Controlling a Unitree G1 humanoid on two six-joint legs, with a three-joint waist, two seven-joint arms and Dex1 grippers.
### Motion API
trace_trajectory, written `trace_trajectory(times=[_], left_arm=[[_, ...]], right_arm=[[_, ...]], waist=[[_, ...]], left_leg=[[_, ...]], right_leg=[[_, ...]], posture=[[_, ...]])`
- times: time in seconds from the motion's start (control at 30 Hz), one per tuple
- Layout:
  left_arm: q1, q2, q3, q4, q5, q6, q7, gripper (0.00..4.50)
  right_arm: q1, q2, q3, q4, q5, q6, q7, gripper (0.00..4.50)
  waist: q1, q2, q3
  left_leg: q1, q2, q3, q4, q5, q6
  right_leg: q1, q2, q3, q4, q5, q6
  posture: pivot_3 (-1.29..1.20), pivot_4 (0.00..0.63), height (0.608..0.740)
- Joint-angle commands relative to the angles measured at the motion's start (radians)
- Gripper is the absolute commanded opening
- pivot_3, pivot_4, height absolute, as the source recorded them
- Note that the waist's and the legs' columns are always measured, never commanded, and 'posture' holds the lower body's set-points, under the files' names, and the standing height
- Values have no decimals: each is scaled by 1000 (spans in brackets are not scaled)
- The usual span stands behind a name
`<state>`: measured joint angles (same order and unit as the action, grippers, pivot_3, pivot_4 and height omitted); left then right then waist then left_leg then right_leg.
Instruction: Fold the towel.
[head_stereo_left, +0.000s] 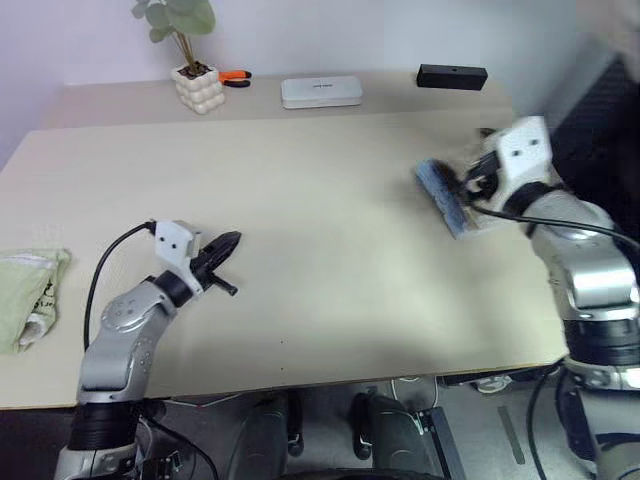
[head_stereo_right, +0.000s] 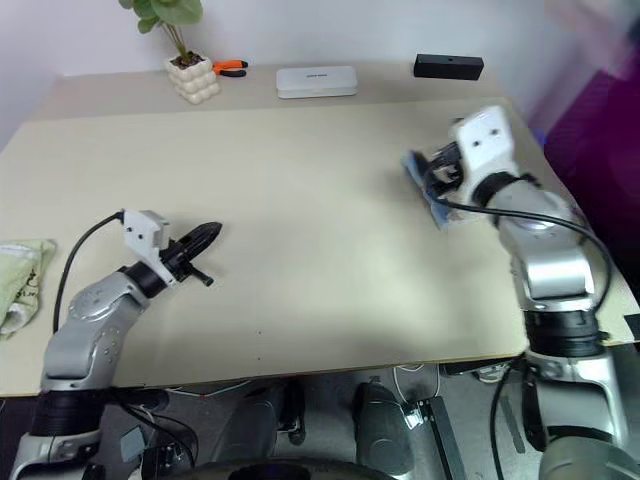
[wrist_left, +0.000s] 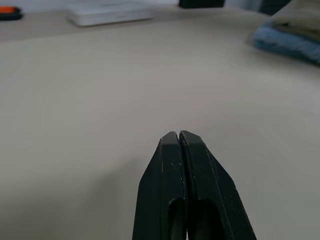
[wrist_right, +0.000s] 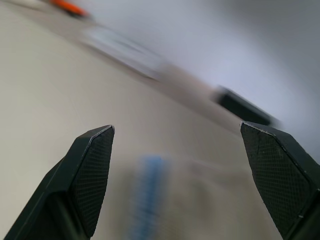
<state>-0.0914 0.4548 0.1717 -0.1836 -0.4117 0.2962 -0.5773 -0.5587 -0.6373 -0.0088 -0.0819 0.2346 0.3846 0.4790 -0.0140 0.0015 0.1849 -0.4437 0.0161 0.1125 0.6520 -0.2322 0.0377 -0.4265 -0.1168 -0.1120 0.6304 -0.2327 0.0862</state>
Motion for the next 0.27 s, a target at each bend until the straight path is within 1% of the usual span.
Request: trace_trajectory(times=[0.03, 0.13, 0.27], left_arm=[[39, 0, 20, -71, 12, -22, 21, 0], [78, -6, 35, -117, 1, -9, 43, 0], [145, -6, 57, -170, -6, -2, 61, 0]], right_arm=[[-14, 48, 13, 25, 36, -18, 72, 4073], [-15, 84, 24, 71, 29, -36, 99, 4073], [-2, 124, 28, 117, 28, -49, 123, 4073]], waist=[[5, 0, 0], [11, -1, 0], [5, -1, 0]], left_leg=[[0, 0, 0, 0, 0, 0], [-1, -1, -1, 2, 0, 0], [-1, -1, -1, 5, -2, 2]], right_leg=[[0, 0, 0, 0, 0, 0], [1, -1, -1, 0, 0, 0], [2, -2, -1, 0, 0, 0]], posture=[[0, 150, 734], [0, 150, 734], [0, 150, 734]])
